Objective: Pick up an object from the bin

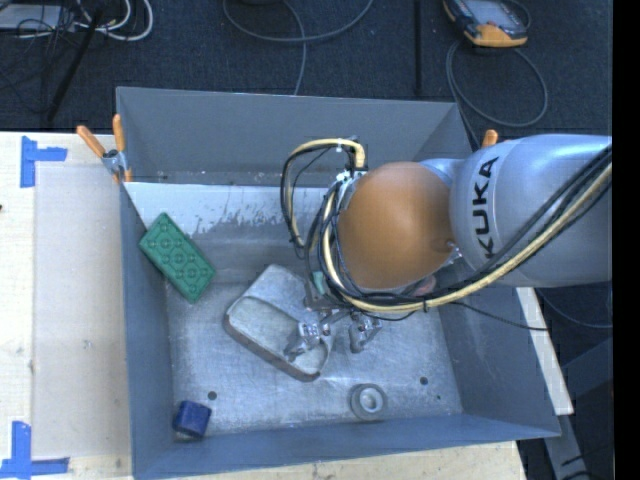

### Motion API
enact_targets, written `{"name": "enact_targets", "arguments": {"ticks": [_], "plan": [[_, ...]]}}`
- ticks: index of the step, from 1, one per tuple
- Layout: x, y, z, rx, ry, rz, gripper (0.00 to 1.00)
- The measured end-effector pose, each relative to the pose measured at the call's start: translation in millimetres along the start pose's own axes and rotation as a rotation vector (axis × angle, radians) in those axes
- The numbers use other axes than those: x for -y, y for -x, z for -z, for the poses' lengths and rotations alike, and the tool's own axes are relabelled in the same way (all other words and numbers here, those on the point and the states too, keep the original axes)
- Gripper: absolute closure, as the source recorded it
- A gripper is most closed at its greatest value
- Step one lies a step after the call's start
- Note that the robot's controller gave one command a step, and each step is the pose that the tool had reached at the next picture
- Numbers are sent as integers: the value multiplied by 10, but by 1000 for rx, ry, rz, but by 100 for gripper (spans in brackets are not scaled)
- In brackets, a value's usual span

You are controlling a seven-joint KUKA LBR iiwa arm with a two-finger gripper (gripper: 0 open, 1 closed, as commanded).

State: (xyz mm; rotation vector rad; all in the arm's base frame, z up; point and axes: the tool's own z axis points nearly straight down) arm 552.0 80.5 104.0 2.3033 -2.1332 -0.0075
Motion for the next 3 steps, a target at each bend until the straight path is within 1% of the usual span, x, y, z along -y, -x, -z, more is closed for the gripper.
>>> {"name": "enact_targets", "arguments": {"ticks": [1,2,3], "plan": [[56,76,-333,-1,-2,-5,0],[88,42,-295,-5,-12,-9,100],[88,40,-296,-5,-12,-11,100]]}}
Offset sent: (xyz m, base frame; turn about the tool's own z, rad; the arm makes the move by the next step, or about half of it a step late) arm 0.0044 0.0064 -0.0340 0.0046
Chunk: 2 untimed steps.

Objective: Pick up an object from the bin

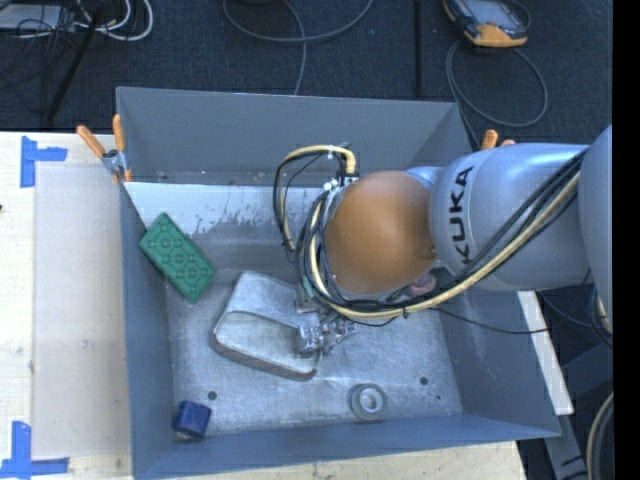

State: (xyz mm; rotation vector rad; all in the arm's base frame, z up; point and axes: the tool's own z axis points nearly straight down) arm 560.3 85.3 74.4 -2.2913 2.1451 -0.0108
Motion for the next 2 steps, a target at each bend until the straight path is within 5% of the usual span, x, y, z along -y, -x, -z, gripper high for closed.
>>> {"name": "enact_targets", "arguments": {"ticks": [1,2], "plan": [[-19,33,-19,6,3,1,0],[0,1,1,0,0,0,100]]}}
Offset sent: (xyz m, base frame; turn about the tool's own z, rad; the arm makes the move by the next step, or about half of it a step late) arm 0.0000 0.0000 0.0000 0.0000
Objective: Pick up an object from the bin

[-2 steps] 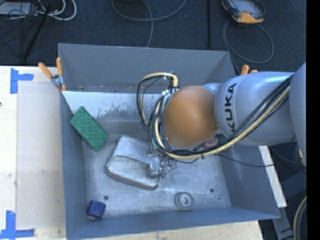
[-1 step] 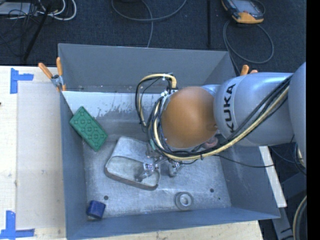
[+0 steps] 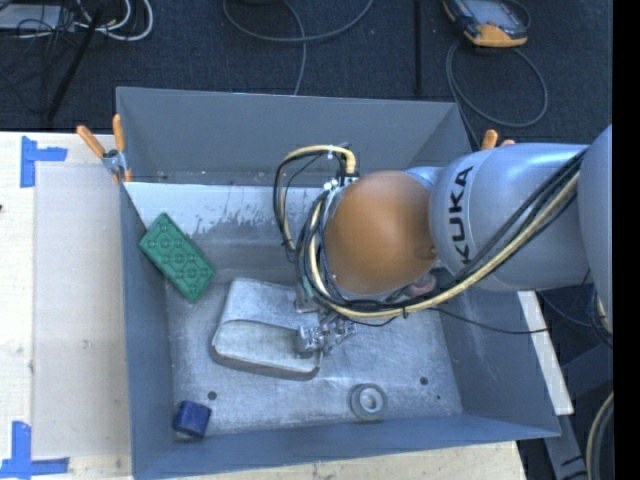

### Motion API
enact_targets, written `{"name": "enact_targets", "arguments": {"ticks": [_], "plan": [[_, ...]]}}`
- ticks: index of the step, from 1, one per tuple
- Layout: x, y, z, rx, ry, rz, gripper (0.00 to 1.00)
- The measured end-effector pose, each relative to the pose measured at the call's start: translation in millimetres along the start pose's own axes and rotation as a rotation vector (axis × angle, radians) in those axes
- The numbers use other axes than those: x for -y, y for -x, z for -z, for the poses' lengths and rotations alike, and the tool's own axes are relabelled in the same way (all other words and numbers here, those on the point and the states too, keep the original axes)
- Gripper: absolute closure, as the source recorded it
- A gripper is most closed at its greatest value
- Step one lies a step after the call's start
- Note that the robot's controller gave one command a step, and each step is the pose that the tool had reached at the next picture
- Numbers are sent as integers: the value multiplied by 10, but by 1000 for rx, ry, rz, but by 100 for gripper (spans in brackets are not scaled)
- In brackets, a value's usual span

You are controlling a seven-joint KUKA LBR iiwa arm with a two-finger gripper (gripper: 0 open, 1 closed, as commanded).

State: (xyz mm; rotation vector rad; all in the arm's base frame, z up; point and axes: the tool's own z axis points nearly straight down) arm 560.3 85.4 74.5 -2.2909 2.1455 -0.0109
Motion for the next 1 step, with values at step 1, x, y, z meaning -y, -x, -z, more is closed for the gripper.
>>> {"name": "enact_targets", "arguments": {"ticks": [1], "plan": [[-284,-73,1670,5,2,71,100]]}}
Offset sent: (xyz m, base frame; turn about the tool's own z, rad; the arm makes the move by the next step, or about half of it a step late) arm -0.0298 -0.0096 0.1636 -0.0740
